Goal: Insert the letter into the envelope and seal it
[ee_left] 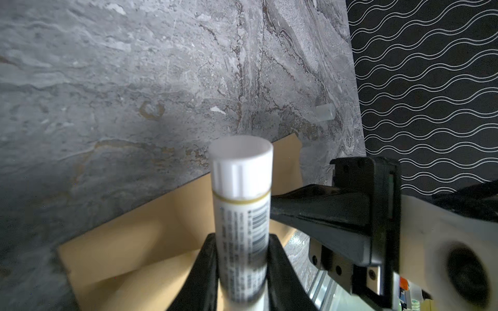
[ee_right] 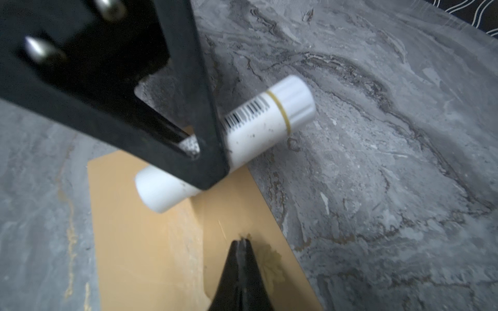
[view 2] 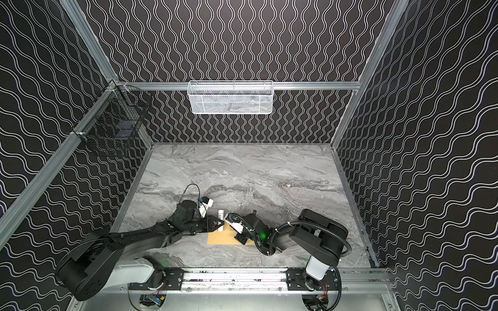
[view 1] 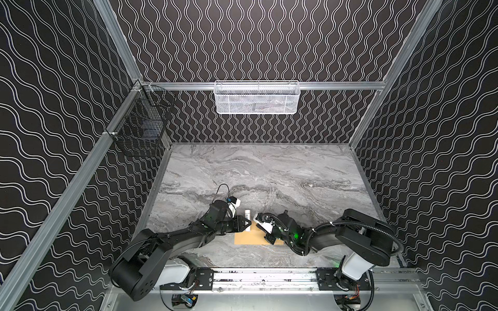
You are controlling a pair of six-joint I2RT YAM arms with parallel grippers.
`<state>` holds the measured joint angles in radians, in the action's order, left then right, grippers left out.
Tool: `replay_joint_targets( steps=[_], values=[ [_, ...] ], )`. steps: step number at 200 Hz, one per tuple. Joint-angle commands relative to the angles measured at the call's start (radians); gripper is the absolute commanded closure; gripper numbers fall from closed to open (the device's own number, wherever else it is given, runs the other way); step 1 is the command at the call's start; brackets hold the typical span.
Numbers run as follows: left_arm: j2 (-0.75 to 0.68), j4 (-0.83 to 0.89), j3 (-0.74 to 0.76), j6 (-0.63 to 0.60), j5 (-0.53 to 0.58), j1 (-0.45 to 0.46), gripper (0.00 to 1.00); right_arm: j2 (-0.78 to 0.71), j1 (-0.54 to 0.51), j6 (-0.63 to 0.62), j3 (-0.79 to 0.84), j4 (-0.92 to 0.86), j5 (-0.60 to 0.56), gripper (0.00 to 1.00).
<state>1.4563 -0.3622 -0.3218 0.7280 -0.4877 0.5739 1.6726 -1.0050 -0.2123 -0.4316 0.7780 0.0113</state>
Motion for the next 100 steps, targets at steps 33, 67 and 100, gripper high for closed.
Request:
replay_joint_targets(
  steps=[33,67,100],
  values=[
    [0.022,-0.089,0.058,0.014,-0.029,-0.026,1.00,0.069,-0.001,0.082,0.030,0.110,-0.002,1.00],
    [0.001,-0.065,0.079,0.010,-0.032,-0.035,1.00,0.137,-0.012,0.110,0.066,0.159,-0.038,1.00],
    [0.003,-0.072,0.099,0.020,-0.035,-0.039,1.00,0.151,-0.038,0.071,0.077,0.190,-0.067,1.00]
  ],
)
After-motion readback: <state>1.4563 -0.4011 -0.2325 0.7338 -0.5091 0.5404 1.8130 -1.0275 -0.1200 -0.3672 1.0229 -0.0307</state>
